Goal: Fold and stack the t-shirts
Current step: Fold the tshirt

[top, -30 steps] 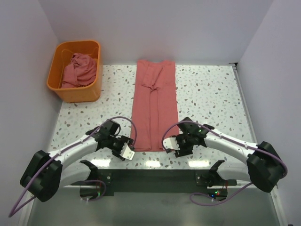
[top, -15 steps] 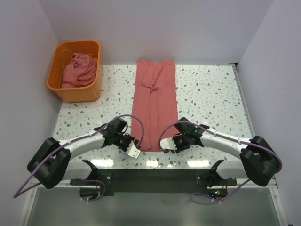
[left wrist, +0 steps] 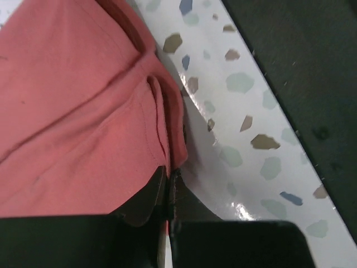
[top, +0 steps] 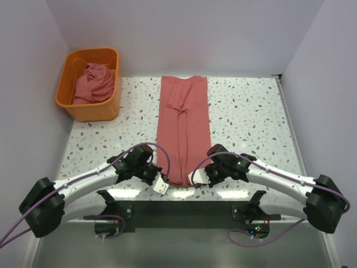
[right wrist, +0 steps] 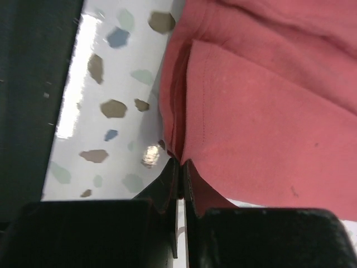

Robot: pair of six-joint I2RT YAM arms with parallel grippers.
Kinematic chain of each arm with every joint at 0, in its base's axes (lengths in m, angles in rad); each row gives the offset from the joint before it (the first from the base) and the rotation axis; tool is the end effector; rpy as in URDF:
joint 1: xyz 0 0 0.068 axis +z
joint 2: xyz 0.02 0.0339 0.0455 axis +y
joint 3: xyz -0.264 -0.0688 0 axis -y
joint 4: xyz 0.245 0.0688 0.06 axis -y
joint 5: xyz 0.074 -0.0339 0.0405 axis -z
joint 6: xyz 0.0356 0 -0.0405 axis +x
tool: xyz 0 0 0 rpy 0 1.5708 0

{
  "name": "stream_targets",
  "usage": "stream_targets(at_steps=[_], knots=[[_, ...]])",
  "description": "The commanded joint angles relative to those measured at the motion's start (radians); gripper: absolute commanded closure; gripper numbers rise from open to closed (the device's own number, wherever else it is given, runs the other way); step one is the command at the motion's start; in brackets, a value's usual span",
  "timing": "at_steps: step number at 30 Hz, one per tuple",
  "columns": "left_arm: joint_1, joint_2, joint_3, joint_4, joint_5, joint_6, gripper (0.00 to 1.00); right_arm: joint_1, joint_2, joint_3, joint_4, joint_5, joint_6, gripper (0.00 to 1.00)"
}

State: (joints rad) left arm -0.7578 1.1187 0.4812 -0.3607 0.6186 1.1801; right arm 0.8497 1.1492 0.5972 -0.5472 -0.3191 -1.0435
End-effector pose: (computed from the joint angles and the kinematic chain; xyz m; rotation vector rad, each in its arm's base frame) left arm 0.1260 -0.1477 0.1668 2.1033 1.1711 -0.6010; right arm 0.1243 0.1584 0.1810 -2.1861 1.4497 0.3589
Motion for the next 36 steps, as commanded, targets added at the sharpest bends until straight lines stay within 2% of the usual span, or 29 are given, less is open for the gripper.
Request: stream_targets(at_steps=[1, 4, 10, 15, 24, 36], knots=[[-0.051, -0.091, 0.034, -0.059, 0.059, -0.129, 1.00, 0.057, -0.115, 0.019, -0.091, -0.072, 0.103, 1.00], [-0.051, -0.149, 0.062, -0.069, 0.044, -0.206, 1.00, 0.057, -0.155, 0.058, -0.134, -0.069, 0.146, 1.00], [0.037, -0.106, 0.146, -0.100, 0.035, -0.126, 1.00, -0.033, -0.120, 0.131, -0.134, -0.075, 0.073, 1.00], [0.156, 0.041, 0.267, -0.083, 0.073, -0.036, 1.00, -0.205, 0.033, 0.242, -0.125, -0.153, -0.036, 1.00], [0.301, 0.358, 0.523, -0.027, 0.125, 0.055, 1.00, -0.386, 0.358, 0.534, -0.146, -0.245, -0.213, 1.00], [0.417, 0.707, 0.842, -0.040, 0.135, 0.144, 1.00, -0.509, 0.707, 0.877, -0.169, -0.284, -0.286, 1.00]])
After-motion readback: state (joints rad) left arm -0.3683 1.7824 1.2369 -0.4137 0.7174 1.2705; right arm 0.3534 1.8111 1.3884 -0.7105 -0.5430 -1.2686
